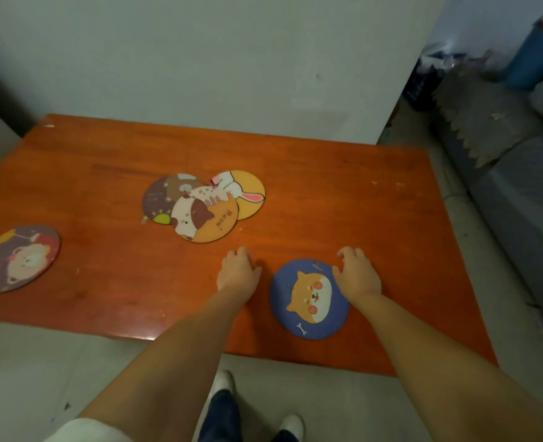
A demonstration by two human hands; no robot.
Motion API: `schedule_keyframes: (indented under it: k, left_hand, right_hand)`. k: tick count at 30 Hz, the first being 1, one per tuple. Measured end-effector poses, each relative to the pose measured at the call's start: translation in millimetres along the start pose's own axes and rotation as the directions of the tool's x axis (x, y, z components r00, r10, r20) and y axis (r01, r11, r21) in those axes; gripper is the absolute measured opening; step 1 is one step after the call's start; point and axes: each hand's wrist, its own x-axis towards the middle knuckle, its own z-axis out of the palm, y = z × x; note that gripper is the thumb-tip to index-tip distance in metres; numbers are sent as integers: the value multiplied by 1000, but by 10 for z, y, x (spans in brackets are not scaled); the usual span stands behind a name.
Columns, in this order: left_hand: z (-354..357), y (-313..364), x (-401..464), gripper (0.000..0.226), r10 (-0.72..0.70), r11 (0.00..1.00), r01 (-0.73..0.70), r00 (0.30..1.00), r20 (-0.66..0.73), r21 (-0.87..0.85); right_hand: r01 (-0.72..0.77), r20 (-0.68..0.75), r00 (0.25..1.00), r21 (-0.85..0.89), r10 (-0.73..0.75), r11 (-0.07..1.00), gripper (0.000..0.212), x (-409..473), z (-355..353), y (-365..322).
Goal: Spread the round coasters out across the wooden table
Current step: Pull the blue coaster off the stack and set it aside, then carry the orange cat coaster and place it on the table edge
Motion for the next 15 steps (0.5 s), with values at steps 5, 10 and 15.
schedule_keyframes:
  k: [5,10,15]
  left_hand:
    - [-518,-242,391,31,-61,997,59,997,-46,-59]
    - [-987,-544,825,33,-85,995,81,994,-72,-51]
    - [-1303,-809,1261,33,-119,993,119,992,-35,-16]
  right_hand:
    - [71,-19,997,75,-70,995,30,292,-23,-685]
    - [102,8,995,127,-104,987,29,548,159,-1461]
    - [36,69,996,161,-48,986,31,813,404,-2021]
